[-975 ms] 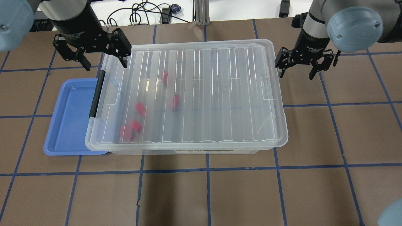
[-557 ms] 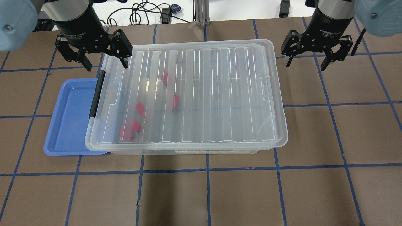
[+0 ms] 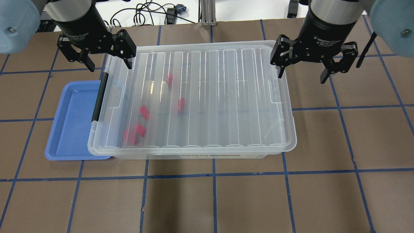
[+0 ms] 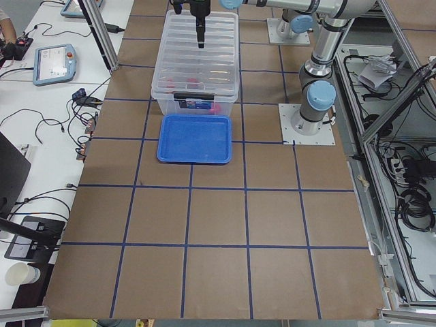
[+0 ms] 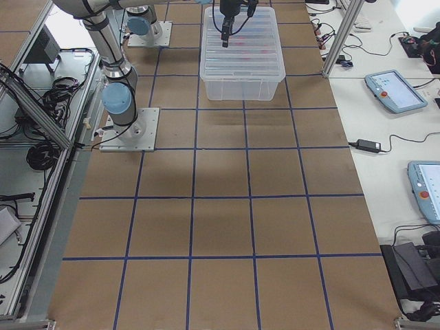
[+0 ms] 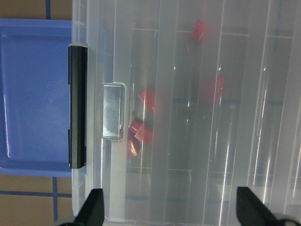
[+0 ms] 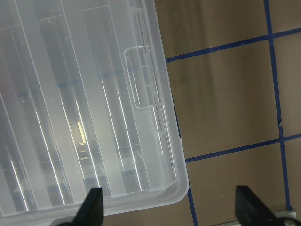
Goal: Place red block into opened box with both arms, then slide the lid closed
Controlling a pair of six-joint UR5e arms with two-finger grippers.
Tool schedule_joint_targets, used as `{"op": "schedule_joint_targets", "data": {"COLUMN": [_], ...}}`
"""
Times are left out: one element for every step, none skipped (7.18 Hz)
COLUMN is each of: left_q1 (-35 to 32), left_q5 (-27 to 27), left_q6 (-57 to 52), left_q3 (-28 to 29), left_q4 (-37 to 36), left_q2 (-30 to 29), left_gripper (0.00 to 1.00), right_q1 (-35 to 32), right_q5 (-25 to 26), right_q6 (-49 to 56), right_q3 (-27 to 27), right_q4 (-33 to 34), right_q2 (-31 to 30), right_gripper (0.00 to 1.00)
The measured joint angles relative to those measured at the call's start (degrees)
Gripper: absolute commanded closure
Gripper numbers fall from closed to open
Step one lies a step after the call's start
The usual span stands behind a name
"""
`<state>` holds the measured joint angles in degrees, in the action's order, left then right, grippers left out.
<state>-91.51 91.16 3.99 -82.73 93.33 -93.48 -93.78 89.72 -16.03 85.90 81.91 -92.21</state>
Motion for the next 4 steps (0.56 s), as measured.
{"op": "schedule_joint_targets", "data": {"left_q1": [-0.01,-0.04,-0.06,-0.05], "left_q5": [-0.03,-0.03,-0.02,-0.04], "left_q6": [-0.02,-0.05,-0.12,-0.15], "left_q3": [-0.16,-0.41,-0.49,-0.48], "left_q4": [-0.02,-0.03,-0.05,-0.24], "left_q2": [-0.03,-0.17,-0.28,-0.49], "left_gripper": [0.00,0.00,0.00,0.00], "right_q1": [0.27,0.66,1.02,1.23], "right_q5": [-0.05,-0.31,-0.61,-0.76], "right_q6": [0.06,0.17,0.31,0.46], "right_q3": [0.06,0.18,0.33,0.38], "right_q4": [0.08,0.24,0.32,0.39], "right_q2": [-0.35,-0.38,-0.30,-0.24], "right_gripper": [0.00,0.00,0.00,0.00]}}
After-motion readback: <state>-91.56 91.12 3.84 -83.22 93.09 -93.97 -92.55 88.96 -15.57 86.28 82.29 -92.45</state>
